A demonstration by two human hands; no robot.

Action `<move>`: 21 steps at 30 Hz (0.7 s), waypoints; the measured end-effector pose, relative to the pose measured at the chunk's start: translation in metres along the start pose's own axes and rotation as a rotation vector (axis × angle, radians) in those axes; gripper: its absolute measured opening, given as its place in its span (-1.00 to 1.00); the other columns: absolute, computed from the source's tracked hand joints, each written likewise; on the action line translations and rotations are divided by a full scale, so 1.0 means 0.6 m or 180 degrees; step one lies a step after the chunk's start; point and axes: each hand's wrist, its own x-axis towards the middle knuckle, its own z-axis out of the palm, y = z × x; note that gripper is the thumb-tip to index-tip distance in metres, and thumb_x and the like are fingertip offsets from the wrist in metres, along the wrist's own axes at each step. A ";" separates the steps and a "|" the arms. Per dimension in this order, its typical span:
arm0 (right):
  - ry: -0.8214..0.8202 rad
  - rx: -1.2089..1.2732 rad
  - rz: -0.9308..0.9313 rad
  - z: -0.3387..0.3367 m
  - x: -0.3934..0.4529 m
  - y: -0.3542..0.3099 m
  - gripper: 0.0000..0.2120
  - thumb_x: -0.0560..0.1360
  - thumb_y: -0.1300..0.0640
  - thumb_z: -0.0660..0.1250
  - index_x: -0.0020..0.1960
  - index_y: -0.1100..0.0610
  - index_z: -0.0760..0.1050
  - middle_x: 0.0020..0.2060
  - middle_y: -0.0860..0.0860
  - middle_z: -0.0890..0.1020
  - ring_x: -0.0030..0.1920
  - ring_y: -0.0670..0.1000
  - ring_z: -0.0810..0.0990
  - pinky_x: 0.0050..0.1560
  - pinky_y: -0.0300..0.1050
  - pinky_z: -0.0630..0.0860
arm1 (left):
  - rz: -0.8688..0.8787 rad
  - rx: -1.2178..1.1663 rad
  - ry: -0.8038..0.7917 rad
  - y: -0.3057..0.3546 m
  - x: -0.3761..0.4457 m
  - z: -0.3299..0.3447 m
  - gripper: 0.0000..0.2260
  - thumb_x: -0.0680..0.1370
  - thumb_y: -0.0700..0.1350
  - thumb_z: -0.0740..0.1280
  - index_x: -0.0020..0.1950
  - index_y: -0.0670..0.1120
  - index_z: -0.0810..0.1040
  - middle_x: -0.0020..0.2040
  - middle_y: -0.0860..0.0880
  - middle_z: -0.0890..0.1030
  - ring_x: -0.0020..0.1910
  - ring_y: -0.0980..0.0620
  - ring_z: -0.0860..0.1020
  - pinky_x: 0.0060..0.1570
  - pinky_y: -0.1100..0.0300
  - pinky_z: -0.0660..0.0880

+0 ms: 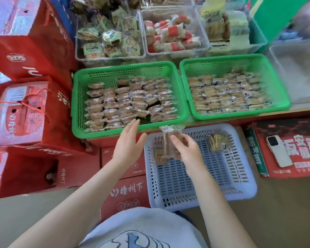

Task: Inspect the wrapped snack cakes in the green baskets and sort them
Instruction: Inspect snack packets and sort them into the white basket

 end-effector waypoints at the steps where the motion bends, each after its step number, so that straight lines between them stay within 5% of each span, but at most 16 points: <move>1: 0.0152 0.0129 0.0277 -0.017 0.015 0.028 -0.84 0.52 -0.03 0.45 0.05 -0.04 0.57 0.00 -0.04 0.67 0.03 -0.01 0.66 0.10 0.02 0.62 | 0.0149 0.0608 -0.0155 -0.017 0.008 0.022 -0.39 0.68 0.05 0.20 0.66 -0.06 0.04 0.66 -0.03 0.06 0.63 -0.02 0.03 0.59 0.02 0.02; 3: 0.0181 0.0103 0.0827 -0.039 0.043 0.089 -0.75 0.53 0.03 0.45 0.17 0.06 0.57 0.04 0.03 0.67 0.04 0.07 0.66 0.09 0.08 0.63 | 0.0334 0.1518 -0.0387 -0.054 0.018 0.062 -0.28 0.67 0.03 0.18 0.65 -0.11 -0.22 0.65 -0.07 -0.26 0.62 -0.05 -0.28 0.60 -0.01 -0.21; 6: 0.0083 -0.0025 0.1264 -0.030 0.074 0.167 -0.66 0.52 0.19 0.46 0.27 0.20 0.52 0.06 0.12 0.68 -0.02 0.09 0.69 -0.12 -0.09 0.65 | 0.0475 0.1905 -0.0293 -0.088 0.021 0.095 -0.21 0.65 -0.02 0.14 0.57 -0.11 -0.45 0.58 -0.08 -0.47 0.55 -0.07 -0.45 0.57 -0.05 -0.28; 10: 0.0066 0.0046 0.1119 0.010 0.109 0.202 -0.74 0.51 0.30 0.45 0.16 0.23 0.48 0.04 0.16 0.66 -0.06 0.08 0.68 -0.21 -0.16 0.64 | 0.0535 0.2049 -0.0240 -0.101 0.021 0.098 -0.13 0.63 0.00 0.20 0.54 -0.10 -0.51 0.57 -0.07 -0.48 0.56 -0.07 -0.46 0.59 -0.09 -0.18; 14: 0.0041 -0.0631 0.0937 0.026 0.130 0.214 -0.86 0.54 0.25 0.40 -0.13 0.07 0.49 0.02 0.14 0.66 0.00 0.09 0.65 0.11 0.04 0.62 | 0.0495 0.2006 -0.0296 -0.095 0.020 0.095 -0.13 0.60 -0.06 0.23 0.55 -0.12 -0.45 0.59 -0.10 -0.44 0.57 -0.09 -0.43 0.60 -0.09 -0.07; 18: -0.0038 -0.1301 0.0981 0.010 0.132 0.205 -0.91 0.57 0.15 0.37 0.04 0.09 0.48 0.03 0.04 0.60 0.07 0.08 0.62 0.13 0.00 0.59 | 0.0456 0.1889 -0.0269 -0.089 0.018 0.096 -0.15 0.59 -0.08 0.21 0.55 -0.14 -0.43 0.59 -0.12 -0.42 0.57 -0.11 -0.42 0.58 -0.10 0.04; 21: -0.0085 -0.1626 0.1034 0.002 0.121 0.163 -0.97 0.61 0.18 0.31 0.02 0.13 0.50 -0.10 0.07 0.62 -0.11 0.07 0.64 0.05 0.05 0.64 | 0.0426 0.1713 -0.0292 -0.079 0.019 0.086 -0.20 0.61 -0.06 0.20 0.61 -0.14 -0.31 0.63 -0.10 -0.32 0.60 -0.10 -0.33 0.56 -0.07 0.11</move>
